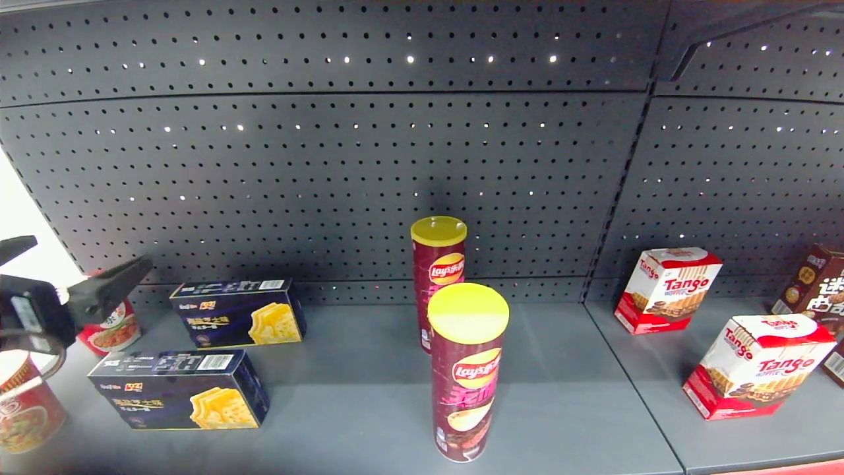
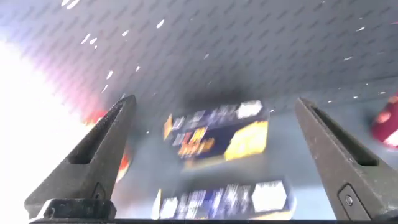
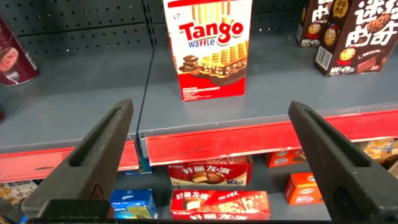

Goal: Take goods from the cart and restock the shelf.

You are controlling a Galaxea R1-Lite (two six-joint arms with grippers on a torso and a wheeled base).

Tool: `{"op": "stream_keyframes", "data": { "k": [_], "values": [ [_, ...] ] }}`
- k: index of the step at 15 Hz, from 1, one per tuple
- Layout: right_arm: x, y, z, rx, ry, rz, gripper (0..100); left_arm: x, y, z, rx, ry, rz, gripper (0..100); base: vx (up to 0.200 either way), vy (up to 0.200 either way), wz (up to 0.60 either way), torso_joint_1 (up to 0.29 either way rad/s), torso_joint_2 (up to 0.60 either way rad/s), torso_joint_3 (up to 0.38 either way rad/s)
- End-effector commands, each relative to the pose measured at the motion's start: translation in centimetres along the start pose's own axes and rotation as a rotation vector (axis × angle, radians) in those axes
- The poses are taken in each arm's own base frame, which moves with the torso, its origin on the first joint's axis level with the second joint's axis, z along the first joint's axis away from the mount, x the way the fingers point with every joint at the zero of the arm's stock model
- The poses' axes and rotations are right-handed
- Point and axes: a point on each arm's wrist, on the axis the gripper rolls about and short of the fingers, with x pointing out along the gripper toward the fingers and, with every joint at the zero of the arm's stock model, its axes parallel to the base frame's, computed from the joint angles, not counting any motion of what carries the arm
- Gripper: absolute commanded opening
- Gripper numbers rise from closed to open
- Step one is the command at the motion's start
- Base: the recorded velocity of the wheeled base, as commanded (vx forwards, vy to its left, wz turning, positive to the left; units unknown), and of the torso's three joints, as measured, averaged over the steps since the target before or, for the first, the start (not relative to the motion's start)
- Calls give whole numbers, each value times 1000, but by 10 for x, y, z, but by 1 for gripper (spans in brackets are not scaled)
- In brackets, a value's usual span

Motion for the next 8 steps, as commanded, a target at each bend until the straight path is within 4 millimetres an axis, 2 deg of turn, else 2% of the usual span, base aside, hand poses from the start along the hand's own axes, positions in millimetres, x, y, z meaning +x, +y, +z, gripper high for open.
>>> {"op": "stream_keyframes", "data": {
  "k": [1,3,4,5,6,8],
  "values": [
    [0,0,0,0,1,0,100,-57,6,-47,-80,-24,101,100,0,0,0,0,0,0],
    [0,0,0,0,-1,0,100,-80,3,-88,-119,-9,130,100,0,0,0,0,0,0],
    [0,0,0,0,-1,0,100,-85,2,-97,-120,-9,133,100,0,0,0,0,0,0],
    [0,0,0,0,1,0,100,-95,0,-120,-118,1,135,100,0,0,0,0,0,0],
    [0,0,0,0,1,0,100,-101,-2,-133,-120,-4,136,100,0,0,0,0,0,0],
    [0,0,0,1,1,0,100,-112,-3,-145,-128,-22,131,100,0,0,0,0,0,0]
  ]
}}
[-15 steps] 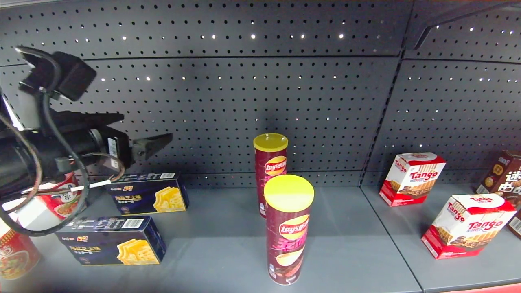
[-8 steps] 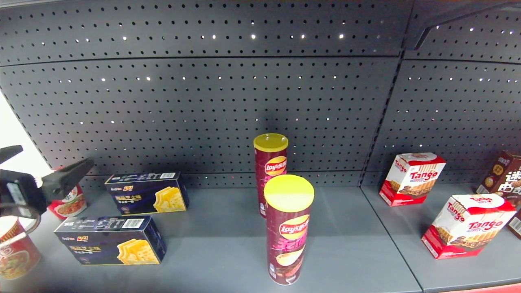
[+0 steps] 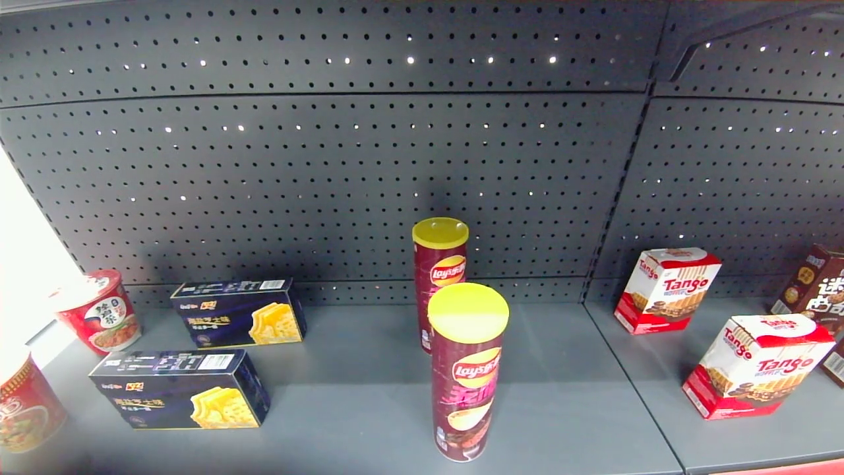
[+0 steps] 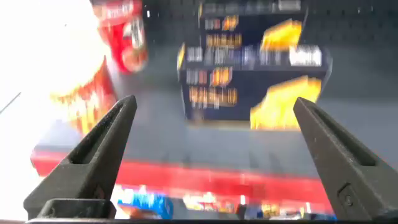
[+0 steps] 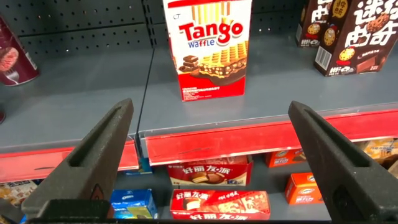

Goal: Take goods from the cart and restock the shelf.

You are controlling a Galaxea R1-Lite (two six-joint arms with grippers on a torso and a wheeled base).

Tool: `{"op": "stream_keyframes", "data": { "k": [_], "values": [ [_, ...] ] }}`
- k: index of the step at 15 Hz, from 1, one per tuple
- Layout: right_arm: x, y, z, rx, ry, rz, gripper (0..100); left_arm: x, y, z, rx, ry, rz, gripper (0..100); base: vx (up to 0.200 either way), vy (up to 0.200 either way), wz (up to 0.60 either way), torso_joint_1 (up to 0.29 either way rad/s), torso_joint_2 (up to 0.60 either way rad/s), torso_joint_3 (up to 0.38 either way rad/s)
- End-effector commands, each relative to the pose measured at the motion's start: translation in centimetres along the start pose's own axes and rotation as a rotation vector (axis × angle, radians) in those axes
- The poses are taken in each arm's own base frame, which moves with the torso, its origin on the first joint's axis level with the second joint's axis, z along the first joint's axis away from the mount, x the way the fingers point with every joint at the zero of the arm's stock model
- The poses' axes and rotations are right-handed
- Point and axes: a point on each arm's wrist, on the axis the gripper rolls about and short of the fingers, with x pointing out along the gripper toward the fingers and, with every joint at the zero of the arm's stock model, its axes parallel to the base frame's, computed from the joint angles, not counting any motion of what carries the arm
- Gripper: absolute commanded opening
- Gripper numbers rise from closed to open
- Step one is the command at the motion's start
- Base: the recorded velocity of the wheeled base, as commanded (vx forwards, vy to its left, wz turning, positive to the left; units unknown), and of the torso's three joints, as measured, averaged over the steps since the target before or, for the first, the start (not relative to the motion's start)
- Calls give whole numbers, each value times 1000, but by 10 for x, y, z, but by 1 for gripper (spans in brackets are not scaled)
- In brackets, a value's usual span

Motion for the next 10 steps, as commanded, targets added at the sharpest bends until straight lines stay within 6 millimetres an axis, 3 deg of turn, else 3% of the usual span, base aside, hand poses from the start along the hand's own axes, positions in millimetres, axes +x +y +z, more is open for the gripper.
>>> {"op": "stream_keyframes", "data": {
  "k": [1,5,10],
  "values": [
    [0,0,0,1,1,0,100,-16,3,-17,-19,-68,1,100,0,0,0,0,0,0],
    [0,0,0,1,1,0,100,-30,5,-42,-30,-6,16,100,0,0,0,0,0,0],
    [0,0,0,-1,1,0,100,-41,5,-50,-79,-99,-55,100,0,0,0,0,0,0]
  ]
}}
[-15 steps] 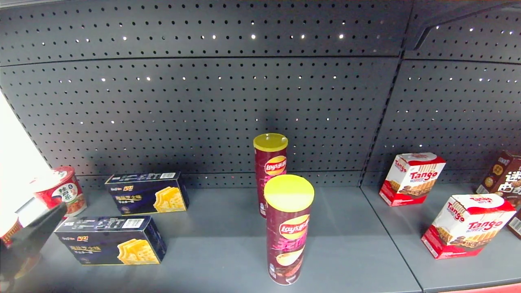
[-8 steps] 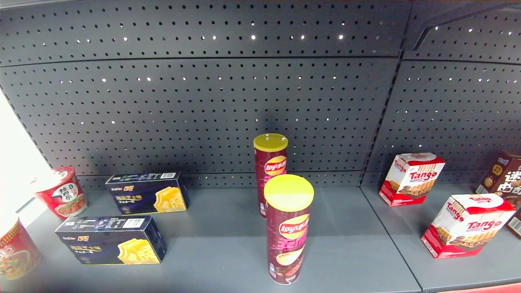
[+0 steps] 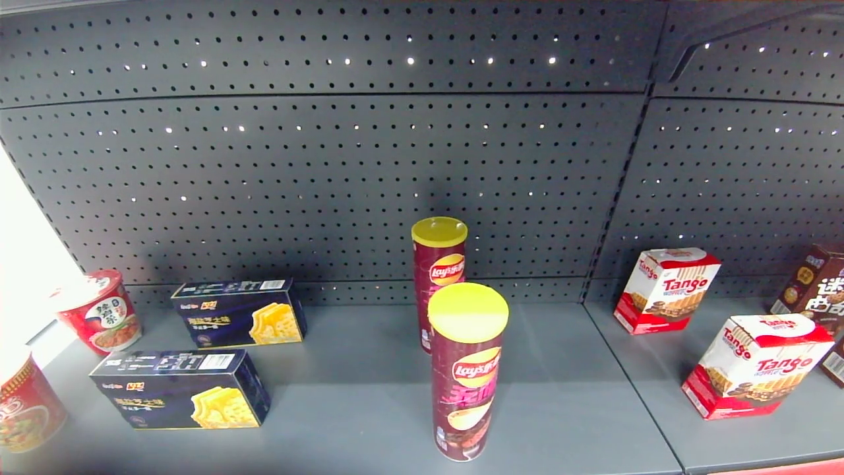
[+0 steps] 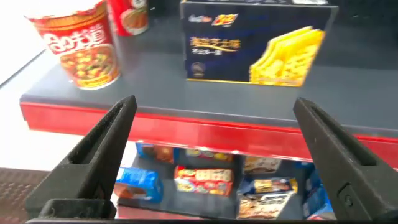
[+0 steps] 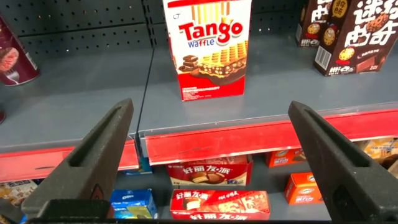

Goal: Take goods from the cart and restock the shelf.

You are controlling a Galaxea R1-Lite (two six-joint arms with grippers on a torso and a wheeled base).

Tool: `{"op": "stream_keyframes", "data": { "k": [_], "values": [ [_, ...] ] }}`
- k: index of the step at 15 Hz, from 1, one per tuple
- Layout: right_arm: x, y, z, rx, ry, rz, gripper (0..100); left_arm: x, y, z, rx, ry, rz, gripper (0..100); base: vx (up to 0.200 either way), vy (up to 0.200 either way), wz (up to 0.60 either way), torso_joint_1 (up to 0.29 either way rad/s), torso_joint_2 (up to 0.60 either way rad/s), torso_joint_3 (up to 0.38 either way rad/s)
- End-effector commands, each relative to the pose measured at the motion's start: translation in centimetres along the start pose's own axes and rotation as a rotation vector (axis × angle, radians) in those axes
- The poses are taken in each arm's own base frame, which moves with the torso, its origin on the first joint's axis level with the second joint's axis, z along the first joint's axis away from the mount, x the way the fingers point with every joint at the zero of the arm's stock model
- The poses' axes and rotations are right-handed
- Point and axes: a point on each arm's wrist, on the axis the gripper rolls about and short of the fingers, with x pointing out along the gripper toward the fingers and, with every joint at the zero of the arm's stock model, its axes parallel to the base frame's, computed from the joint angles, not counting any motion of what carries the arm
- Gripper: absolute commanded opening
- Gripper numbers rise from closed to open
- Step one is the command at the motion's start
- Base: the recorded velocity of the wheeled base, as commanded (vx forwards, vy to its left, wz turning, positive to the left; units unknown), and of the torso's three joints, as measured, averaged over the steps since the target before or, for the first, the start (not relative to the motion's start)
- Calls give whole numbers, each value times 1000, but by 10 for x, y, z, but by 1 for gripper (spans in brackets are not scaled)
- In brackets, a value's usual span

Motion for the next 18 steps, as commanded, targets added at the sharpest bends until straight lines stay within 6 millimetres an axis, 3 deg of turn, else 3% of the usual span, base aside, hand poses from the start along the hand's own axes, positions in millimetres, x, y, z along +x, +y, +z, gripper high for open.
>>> {"op": "stream_keyframes", "data": {
  "k": [1,18],
  "values": [
    [0,0,0,2,-1,1,100,-9,0,-6,-20,-87,-37,100,0,0,0,0,0,0],
    [0,0,0,1,0,1,100,-9,0,-6,-17,-89,-47,100,0,0,0,0,0,0]
  ]
}}
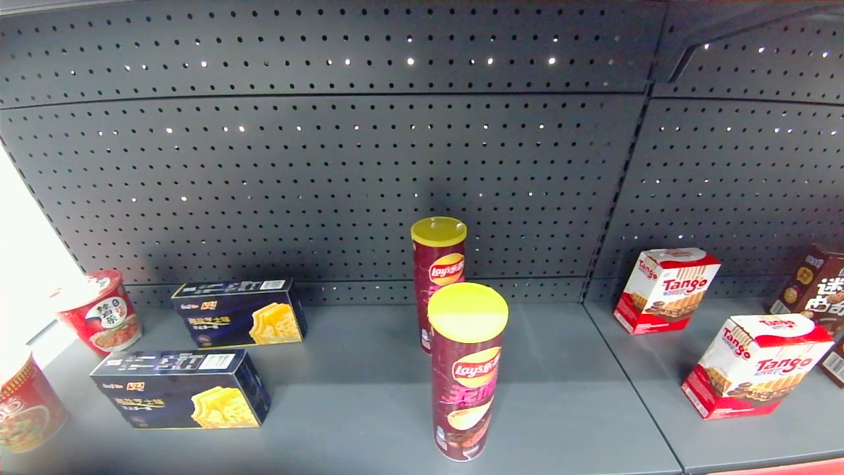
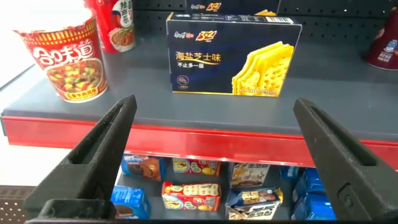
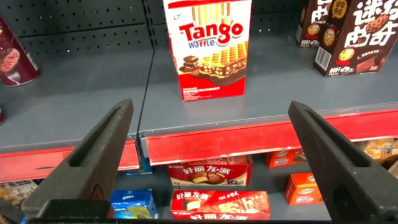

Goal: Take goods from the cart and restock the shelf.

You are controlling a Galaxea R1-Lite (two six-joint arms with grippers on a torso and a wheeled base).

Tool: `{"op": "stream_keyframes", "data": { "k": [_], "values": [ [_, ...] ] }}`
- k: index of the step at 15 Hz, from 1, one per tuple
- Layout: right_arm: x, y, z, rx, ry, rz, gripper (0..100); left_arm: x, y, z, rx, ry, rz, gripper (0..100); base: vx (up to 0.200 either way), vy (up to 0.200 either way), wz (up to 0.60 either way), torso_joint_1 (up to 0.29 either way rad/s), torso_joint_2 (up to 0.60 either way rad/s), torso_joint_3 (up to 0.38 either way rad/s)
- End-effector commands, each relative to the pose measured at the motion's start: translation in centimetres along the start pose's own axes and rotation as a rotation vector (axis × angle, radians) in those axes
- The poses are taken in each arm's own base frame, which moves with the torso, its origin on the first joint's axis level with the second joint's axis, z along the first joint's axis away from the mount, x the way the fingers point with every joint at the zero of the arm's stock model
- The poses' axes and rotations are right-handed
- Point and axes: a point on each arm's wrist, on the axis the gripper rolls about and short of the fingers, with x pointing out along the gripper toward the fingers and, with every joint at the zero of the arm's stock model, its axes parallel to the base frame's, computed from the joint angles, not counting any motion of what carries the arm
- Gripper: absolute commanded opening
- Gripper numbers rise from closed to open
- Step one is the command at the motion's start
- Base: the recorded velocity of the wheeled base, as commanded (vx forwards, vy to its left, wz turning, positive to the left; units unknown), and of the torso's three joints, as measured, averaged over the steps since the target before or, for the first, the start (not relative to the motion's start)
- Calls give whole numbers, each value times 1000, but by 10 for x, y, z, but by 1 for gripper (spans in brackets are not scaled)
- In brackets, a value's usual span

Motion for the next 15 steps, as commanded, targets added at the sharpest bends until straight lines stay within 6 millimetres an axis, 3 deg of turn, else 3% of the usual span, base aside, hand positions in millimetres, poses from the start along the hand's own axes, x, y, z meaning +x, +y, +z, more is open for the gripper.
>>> {"op": "stream_keyframes", "data": {
  "k": [1,2,15],
  "values": [
    [0,0,0,-3,2,2,100,0,0,0,4,0,3,100,0,0,0,0,0,0],
    [0,0,0,-4,2,2,100,0,0,0,3,0,3,100,-200,0,0,2,2,2],
    [0,2,-1,-55,10,77,100,0,0,0,-2,0,0,100,0,0,0,0,0,0]
  ]
}}
